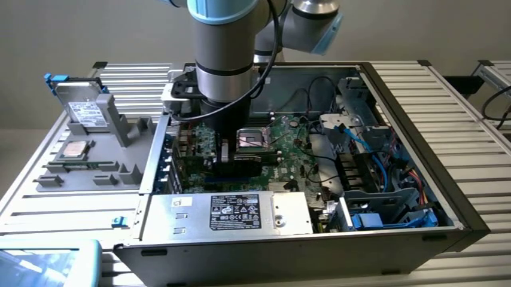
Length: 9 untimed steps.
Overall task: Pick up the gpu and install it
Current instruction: 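Insert the gpu into the slot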
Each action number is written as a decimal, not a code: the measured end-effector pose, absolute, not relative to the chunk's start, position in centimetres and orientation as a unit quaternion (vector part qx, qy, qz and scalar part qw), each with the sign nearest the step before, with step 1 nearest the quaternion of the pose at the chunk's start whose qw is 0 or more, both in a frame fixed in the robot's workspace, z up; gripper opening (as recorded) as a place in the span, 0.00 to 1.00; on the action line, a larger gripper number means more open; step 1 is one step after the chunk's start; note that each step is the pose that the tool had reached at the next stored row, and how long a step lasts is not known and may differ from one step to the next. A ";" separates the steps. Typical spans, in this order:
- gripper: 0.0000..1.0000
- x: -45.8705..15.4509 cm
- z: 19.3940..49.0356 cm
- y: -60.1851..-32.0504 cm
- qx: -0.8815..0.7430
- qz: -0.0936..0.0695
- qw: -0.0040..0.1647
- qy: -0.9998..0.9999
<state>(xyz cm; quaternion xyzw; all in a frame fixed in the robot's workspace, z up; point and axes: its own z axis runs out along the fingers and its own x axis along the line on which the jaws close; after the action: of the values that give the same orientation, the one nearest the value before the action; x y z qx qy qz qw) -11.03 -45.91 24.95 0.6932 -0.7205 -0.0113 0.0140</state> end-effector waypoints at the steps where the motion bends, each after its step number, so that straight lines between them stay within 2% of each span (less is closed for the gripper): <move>1: 0.28 -11.0 24.9 -45.9 0.693 -0.011 0.014 -0.720; 9: 0.28 -11.0 24.9 -45.9 0.696 -0.012 0.015 -0.718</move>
<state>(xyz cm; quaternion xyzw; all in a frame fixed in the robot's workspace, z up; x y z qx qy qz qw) -10.96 -45.92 24.94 0.6961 -0.7177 -0.0121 0.0148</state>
